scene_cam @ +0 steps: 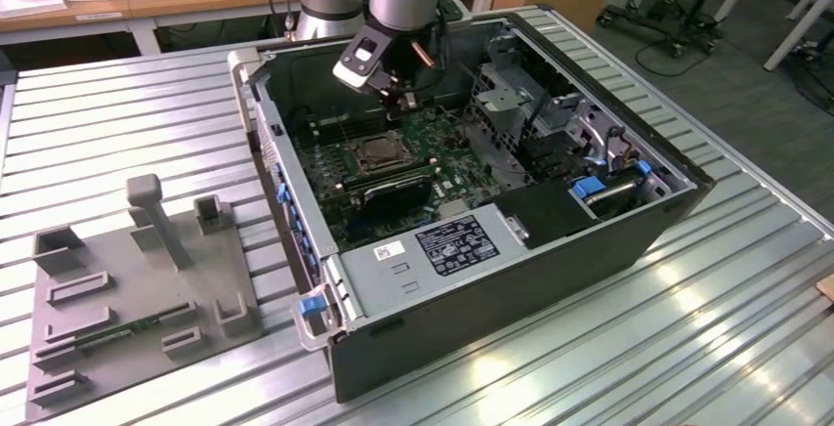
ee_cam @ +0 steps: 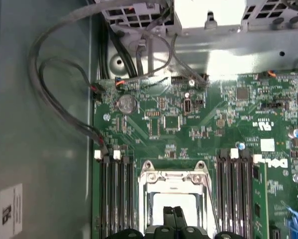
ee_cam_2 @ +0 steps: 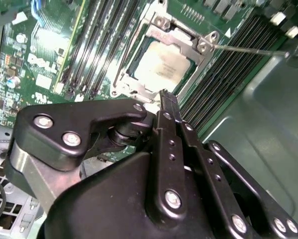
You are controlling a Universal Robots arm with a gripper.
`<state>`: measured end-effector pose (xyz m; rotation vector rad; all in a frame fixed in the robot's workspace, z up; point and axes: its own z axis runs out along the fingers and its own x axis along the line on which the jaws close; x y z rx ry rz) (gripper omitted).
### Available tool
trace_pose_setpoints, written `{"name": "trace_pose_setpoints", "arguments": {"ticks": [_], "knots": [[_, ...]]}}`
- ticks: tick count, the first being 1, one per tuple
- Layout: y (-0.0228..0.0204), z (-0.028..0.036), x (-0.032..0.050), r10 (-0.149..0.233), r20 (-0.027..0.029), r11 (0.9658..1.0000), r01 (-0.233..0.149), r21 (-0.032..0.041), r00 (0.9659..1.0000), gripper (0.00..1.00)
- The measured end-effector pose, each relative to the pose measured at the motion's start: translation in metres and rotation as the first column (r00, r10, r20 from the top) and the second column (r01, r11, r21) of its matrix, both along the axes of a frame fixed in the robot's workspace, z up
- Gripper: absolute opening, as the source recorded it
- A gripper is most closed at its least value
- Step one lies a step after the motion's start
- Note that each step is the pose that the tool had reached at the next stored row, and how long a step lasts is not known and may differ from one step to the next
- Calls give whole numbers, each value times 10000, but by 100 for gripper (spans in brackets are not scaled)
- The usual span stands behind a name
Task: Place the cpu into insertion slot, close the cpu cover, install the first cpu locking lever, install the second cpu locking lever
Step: 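Close the cpu cover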
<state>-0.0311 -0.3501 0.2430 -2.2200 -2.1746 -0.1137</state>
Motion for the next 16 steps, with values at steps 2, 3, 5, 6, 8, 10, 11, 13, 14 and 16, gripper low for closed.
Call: {"name": "trace_pose_setpoints", "arguments": {"ticks": [2, 3, 5, 6, 8, 10, 11, 13, 14, 16], "knots": [[-2, -3, -47, 0, 1, 10000, 0, -1, 10000, 11], [-2, -6, -63, 0, 1, 10000, 0, -1, 10000, 11], [-2, -9, -74, 0, -1, 10000, 0, -32, 10000, 11], [-3, -13, -75, 1, -1, 10000, -1, -65, 10000, 11], [-3, -21, -76, 2, 0, 9999, -2, -138, 10000, 11], [-3, -23, -76, 2, -1, 9998, -2, -175, 10000, 11], [-3, -23, -76, 2, -1, 9998, -2, -175, 10000, 11], [-3, -23, -76, 1, 0, 9998, -1, -176, 10000, 11], [-3, -23, -76, 12, 0, 9998, -12, -176, 10000, 11], [-3, -23, -77, 190, -1, 9997, -190, -178, 9998, 11]]}}
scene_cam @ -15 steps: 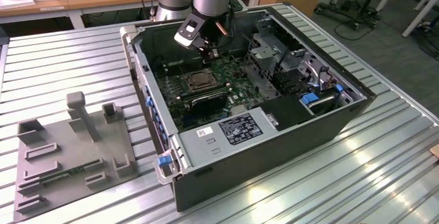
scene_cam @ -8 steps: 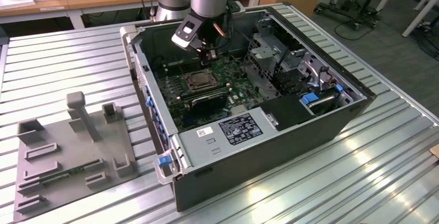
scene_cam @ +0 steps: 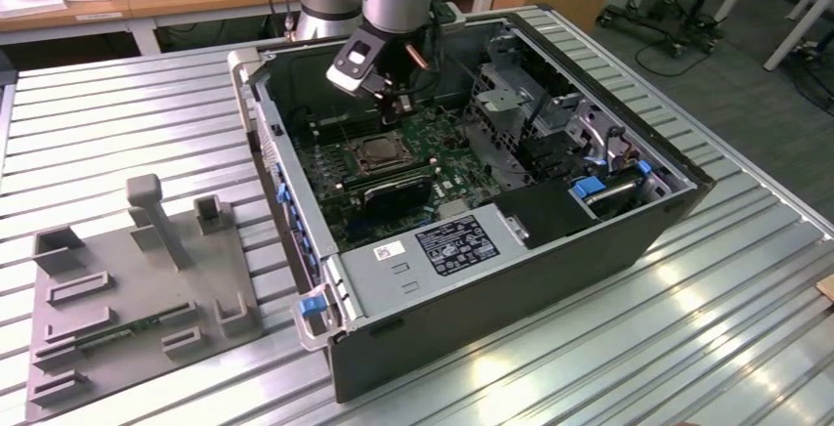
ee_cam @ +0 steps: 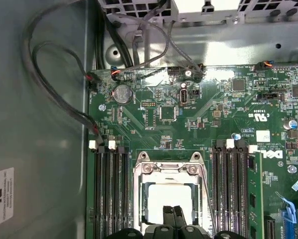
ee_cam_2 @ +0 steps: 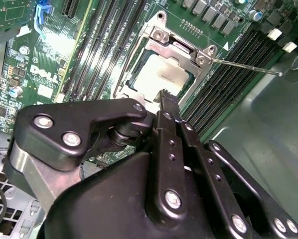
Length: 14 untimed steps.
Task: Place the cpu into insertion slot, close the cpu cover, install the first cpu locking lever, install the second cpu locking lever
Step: 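Close the cpu cover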
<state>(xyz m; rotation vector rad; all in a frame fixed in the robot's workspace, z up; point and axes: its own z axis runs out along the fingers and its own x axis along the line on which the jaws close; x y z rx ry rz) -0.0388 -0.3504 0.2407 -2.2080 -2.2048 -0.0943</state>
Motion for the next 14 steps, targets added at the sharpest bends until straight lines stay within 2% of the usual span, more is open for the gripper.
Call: {"name": "trace_pose_setpoints", "arguments": {"ticks": [3, 5, 10, 14], "knots": [[0, -5, 0, 538, 1, 9986, -538, 2, 9986, 11], [0, -7, 0, 896, 1, 9960, -896, 1, 9960, 11], [0, -11, 1, 1868, 1, 9824, -1868, 1, 9824, 11], [0, -14, 0, 2586, 1, 9660, -2586, 2, 9660, 11]]}}
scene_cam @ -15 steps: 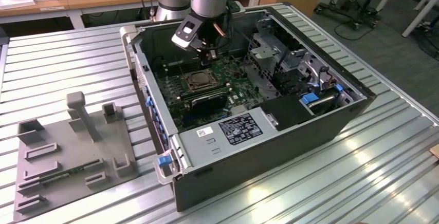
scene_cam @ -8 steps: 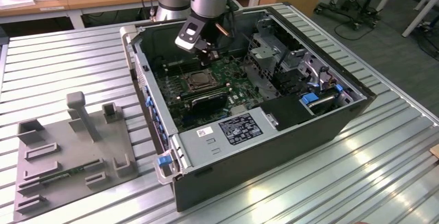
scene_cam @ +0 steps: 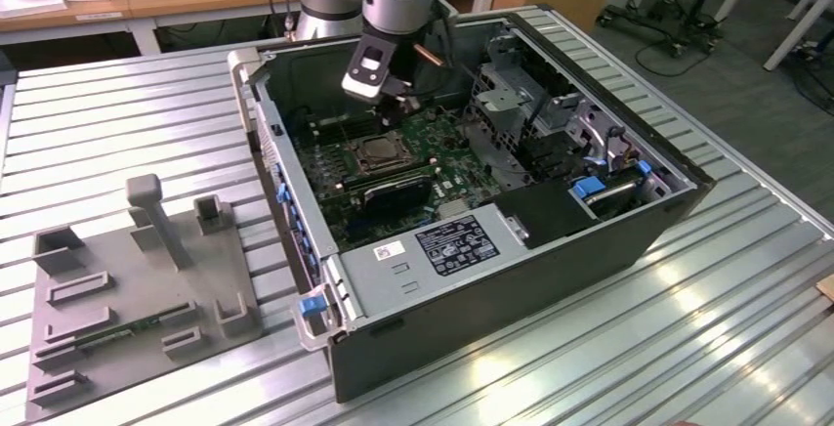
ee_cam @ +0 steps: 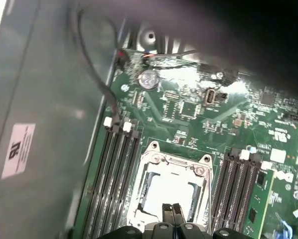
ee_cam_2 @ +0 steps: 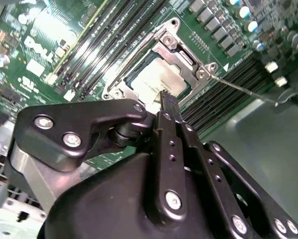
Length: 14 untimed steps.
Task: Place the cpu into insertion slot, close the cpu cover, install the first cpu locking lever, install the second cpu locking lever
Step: 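Close the cpu cover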
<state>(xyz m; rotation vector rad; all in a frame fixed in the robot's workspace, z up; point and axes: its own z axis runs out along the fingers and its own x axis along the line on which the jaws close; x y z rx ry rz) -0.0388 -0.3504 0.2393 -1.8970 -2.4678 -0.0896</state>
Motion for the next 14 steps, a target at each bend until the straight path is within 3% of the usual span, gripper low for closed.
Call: {"name": "trace_pose_setpoints", "arguments": {"ticks": [2, 7, 9, 14], "knots": [[0, 0, 0, 226, 0, 9997, -226, -1, 9997, 11], [0, 0, 0, 246, 0, 9997, -246, 0, 9997, 11], [0, 0, 0, 506, -1, 9987, -506, 0, 9987, 11], [0, -1, 0, 1417, 0, 9899, -1417, 0, 9899, 11]]}}
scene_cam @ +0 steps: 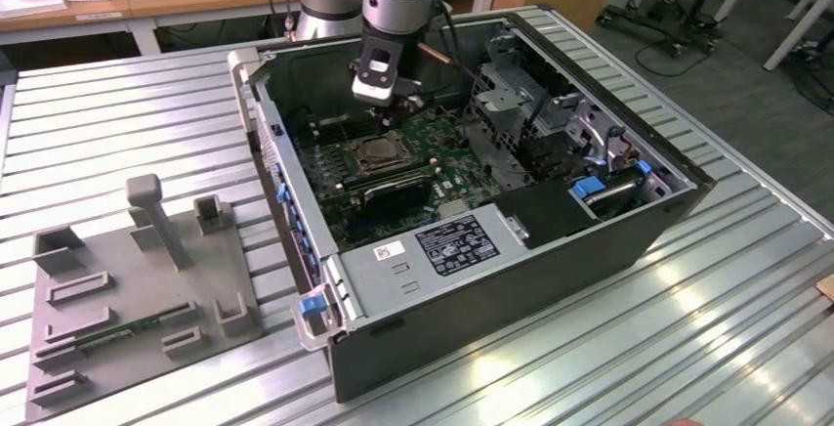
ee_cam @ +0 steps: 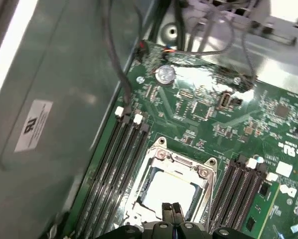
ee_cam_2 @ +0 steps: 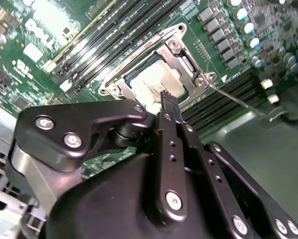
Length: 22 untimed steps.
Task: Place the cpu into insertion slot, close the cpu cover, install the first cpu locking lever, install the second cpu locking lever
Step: 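Close the cpu cover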
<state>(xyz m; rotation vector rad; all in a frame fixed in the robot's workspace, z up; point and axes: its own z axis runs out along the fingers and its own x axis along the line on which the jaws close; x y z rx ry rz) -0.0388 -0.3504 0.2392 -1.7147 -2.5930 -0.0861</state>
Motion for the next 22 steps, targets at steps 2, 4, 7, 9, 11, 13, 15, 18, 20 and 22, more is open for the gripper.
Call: {"name": "trace_pose_setpoints", "arguments": {"ticks": [2, 4, 7, 9, 11, 13, 15, 18, 20, 22], "knots": [[0, 0, 0, 360, 0, 9994, -360, 0, 9994, 11], [0, 0, 0, 718, 0, 9974, -718, -1, 9974, 11], [0, -1, 0, 1272, 0, 9919, -1272, -1, 9919, 11], [0, -1, 0, 1603, 0, 9871, -1603, -1, 9871, 11], [0, -1, -1, 1677, 0, 9858, -1677, -1, 9858, 11], [0, -1, -1, 1680, 0, 9858, -1680, 0, 9858, 11], [0, -1, -1, 1683, 0, 9857, -1683, 0, 9857, 11], [0, -1, -1, 1684, 0, 9857, -1684, 0, 9857, 11], [0, -1, -1, 1684, 0, 9857, -1684, 0, 9857, 11], [0, -1, -1, 1684, 0, 9857, -1684, 0, 9857, 11]]}}
